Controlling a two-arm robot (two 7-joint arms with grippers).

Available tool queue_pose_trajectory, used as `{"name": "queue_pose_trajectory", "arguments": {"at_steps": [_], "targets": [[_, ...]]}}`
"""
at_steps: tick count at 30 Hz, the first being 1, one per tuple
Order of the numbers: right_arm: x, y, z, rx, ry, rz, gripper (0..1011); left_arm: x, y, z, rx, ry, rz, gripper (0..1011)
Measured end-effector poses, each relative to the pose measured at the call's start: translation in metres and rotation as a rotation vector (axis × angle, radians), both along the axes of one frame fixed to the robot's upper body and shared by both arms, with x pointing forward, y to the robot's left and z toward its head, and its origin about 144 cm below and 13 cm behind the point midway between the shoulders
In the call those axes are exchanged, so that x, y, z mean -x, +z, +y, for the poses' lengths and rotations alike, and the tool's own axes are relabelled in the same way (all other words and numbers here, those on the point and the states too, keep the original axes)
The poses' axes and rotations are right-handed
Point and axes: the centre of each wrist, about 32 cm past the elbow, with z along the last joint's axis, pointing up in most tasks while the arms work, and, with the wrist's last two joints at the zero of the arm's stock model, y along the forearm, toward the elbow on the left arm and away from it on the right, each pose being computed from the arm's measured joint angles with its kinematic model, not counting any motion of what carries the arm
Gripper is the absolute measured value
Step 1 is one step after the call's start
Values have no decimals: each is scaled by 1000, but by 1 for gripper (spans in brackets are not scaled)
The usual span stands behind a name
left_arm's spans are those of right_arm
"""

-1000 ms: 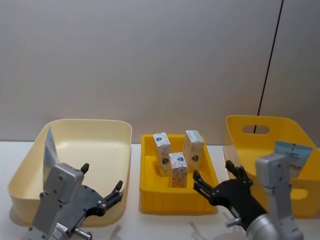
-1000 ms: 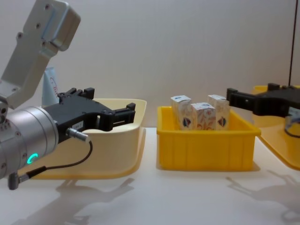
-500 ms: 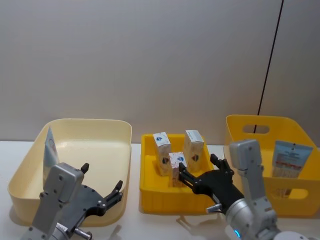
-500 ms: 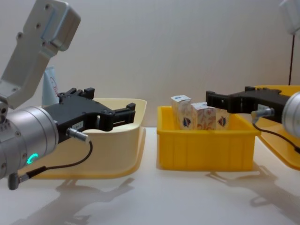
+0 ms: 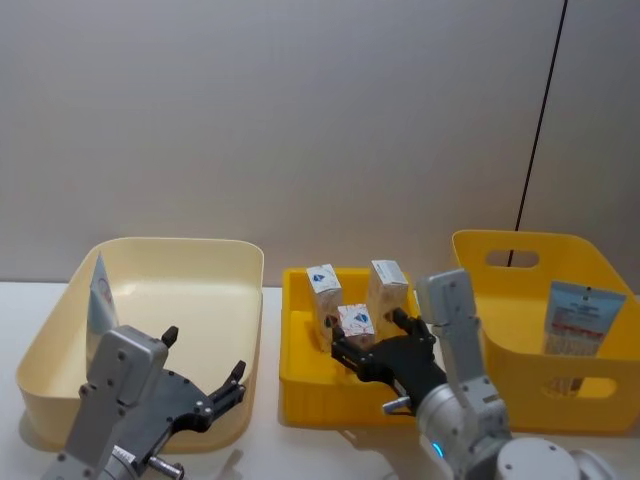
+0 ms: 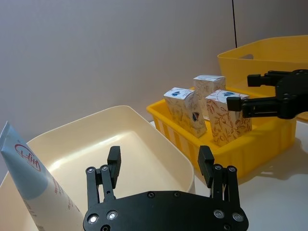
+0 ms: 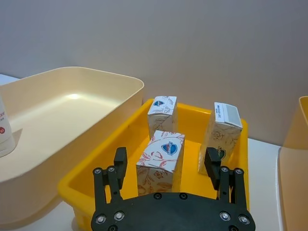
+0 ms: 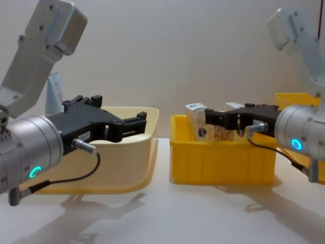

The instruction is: Bimanual collaborative sorting of washing and personal care products

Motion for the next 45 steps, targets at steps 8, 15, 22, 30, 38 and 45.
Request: {"name": "queue_pose_trajectory", "arguments": {"at_steps": [8, 15, 22, 30, 38, 45], "targets": [[-10, -2, 8, 16, 4, 16, 1001, 0, 0, 0, 0, 0, 0, 1000], [-15, -4, 14, 28, -1, 30, 1001, 0, 0, 0, 0, 0, 0, 1000], [-18, -5, 18, 35, -4, 37, 917, 0, 0, 0, 0, 0, 0, 1000], [-19, -5, 20, 40, -7, 42, 705, 0, 0, 0, 0, 0, 0, 1000], [-20, -6, 21, 42, -8, 45, 457, 0, 0, 0, 0, 0, 0, 1000], [-20, -5, 20, 40, -10, 28, 446, 0, 0, 0, 0, 0, 0, 1000]]}}
